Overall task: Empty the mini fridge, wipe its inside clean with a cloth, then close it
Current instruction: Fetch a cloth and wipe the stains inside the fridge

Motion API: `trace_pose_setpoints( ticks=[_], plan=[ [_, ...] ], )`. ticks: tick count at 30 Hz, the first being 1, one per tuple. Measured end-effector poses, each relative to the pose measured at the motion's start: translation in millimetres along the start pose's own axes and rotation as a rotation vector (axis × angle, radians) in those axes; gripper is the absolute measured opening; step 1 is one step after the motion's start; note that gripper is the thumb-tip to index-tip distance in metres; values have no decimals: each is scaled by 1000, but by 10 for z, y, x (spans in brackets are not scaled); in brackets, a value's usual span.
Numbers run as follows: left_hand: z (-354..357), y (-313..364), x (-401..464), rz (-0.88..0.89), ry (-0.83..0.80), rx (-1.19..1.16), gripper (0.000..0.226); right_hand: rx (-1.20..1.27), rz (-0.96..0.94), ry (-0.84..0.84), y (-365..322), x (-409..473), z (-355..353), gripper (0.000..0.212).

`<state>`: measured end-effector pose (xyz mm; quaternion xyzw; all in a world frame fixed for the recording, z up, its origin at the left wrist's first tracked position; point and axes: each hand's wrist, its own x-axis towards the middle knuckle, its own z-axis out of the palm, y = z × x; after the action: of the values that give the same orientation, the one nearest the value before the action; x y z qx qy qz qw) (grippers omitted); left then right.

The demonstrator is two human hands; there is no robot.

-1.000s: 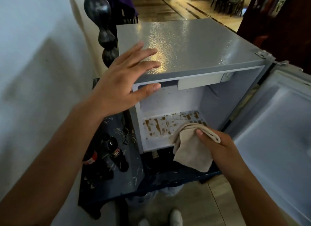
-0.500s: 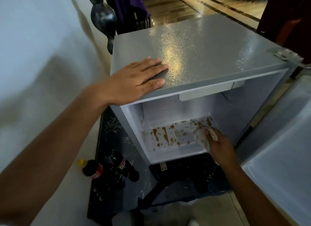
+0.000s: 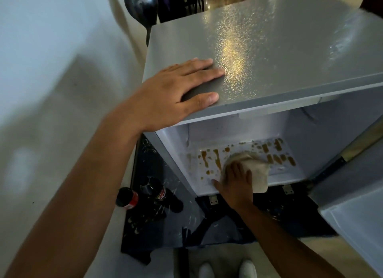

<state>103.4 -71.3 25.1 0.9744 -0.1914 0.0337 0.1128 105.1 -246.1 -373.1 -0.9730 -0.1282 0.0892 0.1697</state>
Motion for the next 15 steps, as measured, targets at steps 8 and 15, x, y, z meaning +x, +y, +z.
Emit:
trace_pose_setpoints(
  ticks=[8,15],
  plan=[
    [13,35,-2,10,69,6,55,-78,-2,92,414,-15,19,59],
    [106,216,121,0,112,74,44,-153,161,143,871,-236,-10,65]
  ],
)
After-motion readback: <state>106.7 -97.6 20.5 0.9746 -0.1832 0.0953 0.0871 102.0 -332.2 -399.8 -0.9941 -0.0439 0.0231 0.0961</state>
